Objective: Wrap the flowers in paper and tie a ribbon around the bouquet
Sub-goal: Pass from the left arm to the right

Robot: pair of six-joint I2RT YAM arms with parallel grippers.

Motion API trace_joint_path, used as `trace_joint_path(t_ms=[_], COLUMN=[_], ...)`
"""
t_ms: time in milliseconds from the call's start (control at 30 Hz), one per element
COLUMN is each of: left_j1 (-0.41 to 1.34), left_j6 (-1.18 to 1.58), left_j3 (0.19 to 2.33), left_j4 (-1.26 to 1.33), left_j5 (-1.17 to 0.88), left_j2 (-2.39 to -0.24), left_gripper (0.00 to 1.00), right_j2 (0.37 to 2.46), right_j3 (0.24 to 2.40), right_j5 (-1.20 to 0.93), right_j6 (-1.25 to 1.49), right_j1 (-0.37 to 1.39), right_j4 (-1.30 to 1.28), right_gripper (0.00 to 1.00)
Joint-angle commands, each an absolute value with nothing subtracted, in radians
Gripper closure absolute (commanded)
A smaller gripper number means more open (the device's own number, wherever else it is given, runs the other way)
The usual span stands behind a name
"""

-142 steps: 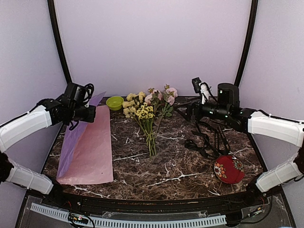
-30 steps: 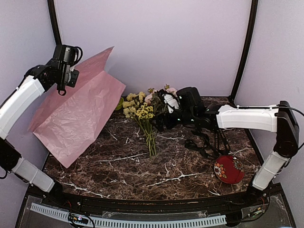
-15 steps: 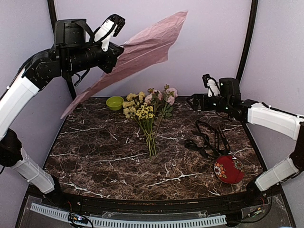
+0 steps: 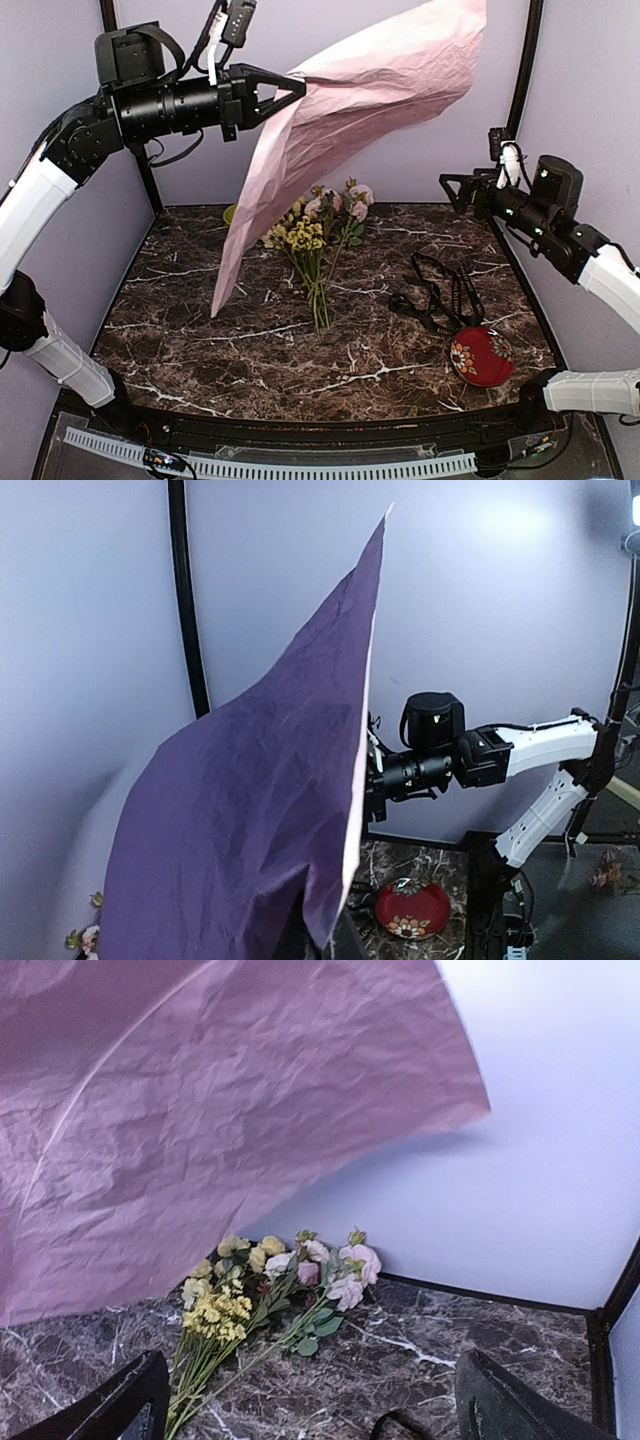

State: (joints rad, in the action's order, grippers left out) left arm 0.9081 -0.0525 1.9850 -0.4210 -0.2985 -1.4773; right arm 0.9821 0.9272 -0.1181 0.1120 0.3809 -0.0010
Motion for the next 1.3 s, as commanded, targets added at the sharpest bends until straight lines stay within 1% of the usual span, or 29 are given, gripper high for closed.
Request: trace_joint_path(t_ms=[0,100,167,200,333,433,500,567,633,667,800,900,967,1033,1167,1267], left_j1=[0.746,0.654,0.56,0.52,0.43,0.38,0.371,0.37,0.371,0.372,0.371,0.371,0.372,0.372,0.372,0.372], left_j6=[0.222,0.284,0.384,0.433,0.462,0.54,0.542,0.488,0.441,0.432,0.369,0.26,0.208,0.195,0.21,0.213], left_j3=[1.949,1.938,1.909,1.896,1.859,1.779,1.736,1.74,1.72,1.702,1.683,1.702,1.685,1.666,1.652,1.671], left_j4=[-0.247,-0.239,-0.196,-0.181,-0.188,-0.123,-0.112,-0.165,-0.177,-0.168,-0.171,-0.241,-0.258,-0.262,-0.248,-0.255], left_j5=[-0.564,-0.564,-0.654,-0.668,-0.648,-0.694,-0.69,-0.65,-0.645,-0.636,-0.612,-0.603,-0.588,-0.558,-0.548,-0.525], left_j2=[-1.458,-1.497,-1.529,-1.547,-1.636,-1.694,-1.726,-1.746,-1.742,-1.73,-1.694,-1.682,-1.664,-1.649,-1.649,-1.667], left_gripper=[1.0,1.0,1.0,1.0,1.0,1.0,1.0,1.0,1.0,1.0,1.0,1.0,1.0,1.0,1.0,1.0], right_j2=[0.98,1.025,1.046,1.053,1.067,1.081,1.096,1.119,1.141,1.152,1.179,1.202,1.212,1.234,1.251,1.201], right_j3=[0.916,0.943,0.95,0.95,0.954,0.974,0.981,0.991,1.002,1.002,1.004,1.04,1.033,1.038,0.997,0.974], right_j5=[-0.036,-0.024,-0.032,-0.033,0.005,0.055,0.05,-0.014,-0.122,-0.21,-0.427,-0.471,-0.451,-0.457,-0.585,-0.527], right_j6=[0.132,0.187,0.212,0.217,0.209,0.191,0.175,0.151,0.14,0.14,0.153,0.102,0.087,0.083,0.075,0.088], right_j1=[0.346,0.288,0.259,0.253,0.245,0.242,0.241,0.241,0.241,0.241,0.242,0.244,0.243,0.244,0.247,0.248], right_j4=[0.02,-0.04,-0.058,-0.065,-0.094,-0.141,-0.162,-0.174,-0.174,-0.162,-0.068,-0.044,0.006,0.003,-0.013,-0.063], right_gripper=[0.0,0.0,0.0,0.0,0.0,0.0,0.0,0.0,0.0,0.0,0.0,0.0,0.0,0.0,0.0,0.0])
